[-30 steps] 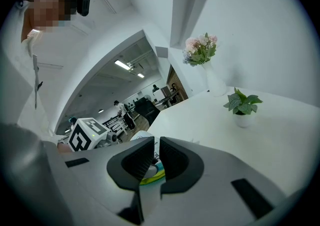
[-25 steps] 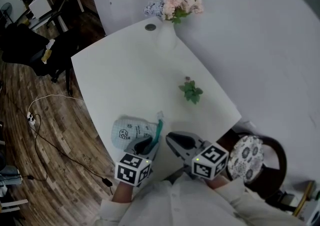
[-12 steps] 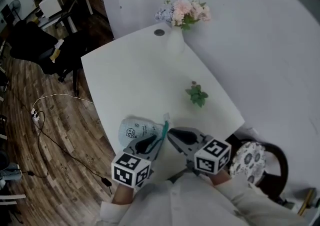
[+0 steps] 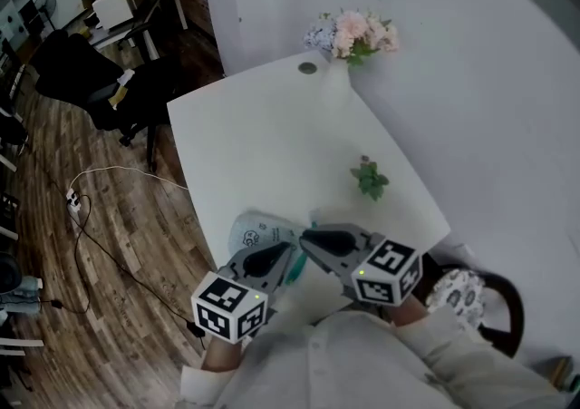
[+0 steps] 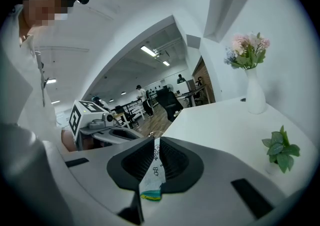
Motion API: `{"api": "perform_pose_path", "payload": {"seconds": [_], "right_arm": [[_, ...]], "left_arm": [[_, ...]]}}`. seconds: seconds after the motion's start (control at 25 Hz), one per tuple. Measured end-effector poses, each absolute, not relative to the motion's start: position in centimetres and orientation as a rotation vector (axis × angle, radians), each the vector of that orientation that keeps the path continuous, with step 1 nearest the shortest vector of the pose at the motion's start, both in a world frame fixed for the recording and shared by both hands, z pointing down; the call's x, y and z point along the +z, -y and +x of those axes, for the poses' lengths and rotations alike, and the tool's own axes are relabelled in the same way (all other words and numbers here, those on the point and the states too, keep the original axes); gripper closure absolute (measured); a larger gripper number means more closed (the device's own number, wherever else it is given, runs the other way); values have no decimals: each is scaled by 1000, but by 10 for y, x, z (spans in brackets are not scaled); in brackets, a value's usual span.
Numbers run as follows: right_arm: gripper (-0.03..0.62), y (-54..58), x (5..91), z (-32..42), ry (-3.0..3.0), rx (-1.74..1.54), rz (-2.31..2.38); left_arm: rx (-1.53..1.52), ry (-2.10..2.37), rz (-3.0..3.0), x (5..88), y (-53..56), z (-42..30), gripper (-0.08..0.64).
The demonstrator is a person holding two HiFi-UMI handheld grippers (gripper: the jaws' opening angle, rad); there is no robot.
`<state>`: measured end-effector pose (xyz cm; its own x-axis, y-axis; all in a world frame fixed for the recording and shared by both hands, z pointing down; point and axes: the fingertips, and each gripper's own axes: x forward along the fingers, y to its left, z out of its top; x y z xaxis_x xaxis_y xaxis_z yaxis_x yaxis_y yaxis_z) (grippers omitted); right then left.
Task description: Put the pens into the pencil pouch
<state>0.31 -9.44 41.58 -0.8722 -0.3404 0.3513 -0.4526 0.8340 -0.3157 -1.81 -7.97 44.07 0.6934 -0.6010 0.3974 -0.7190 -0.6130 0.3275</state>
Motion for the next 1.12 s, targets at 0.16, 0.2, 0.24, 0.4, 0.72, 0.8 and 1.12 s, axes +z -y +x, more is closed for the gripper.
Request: {"api": "perform_pose_path", "payload": {"seconds": [0.16,0.2,0.24,0.4,0.72,0.8,1.12], "right_arm": [[558,93,407,-6,2733,508,553],[558,93,404,-7,2738,486,556],[560,94,400,-8,2751,459,563],[566,94,391,-11,2792,402,565],[573,87,403,-9,2747,398,532],[576,85,405,-8,2736,401,523],[584,81,409,-4,2702,346,473]], "left_arm": [[296,1033,2416,434,79,-23,549],[288,1036,2413,433,79,-24,549],[285,1041,2411,434,78,-25,551],[291,1081,2396,437,77,-33,552],[326,1096,2389,440,75,-34,554],[335,1093,2391,441,74,-34,554],[331,1073,2397,441,72,-32,554]]}}
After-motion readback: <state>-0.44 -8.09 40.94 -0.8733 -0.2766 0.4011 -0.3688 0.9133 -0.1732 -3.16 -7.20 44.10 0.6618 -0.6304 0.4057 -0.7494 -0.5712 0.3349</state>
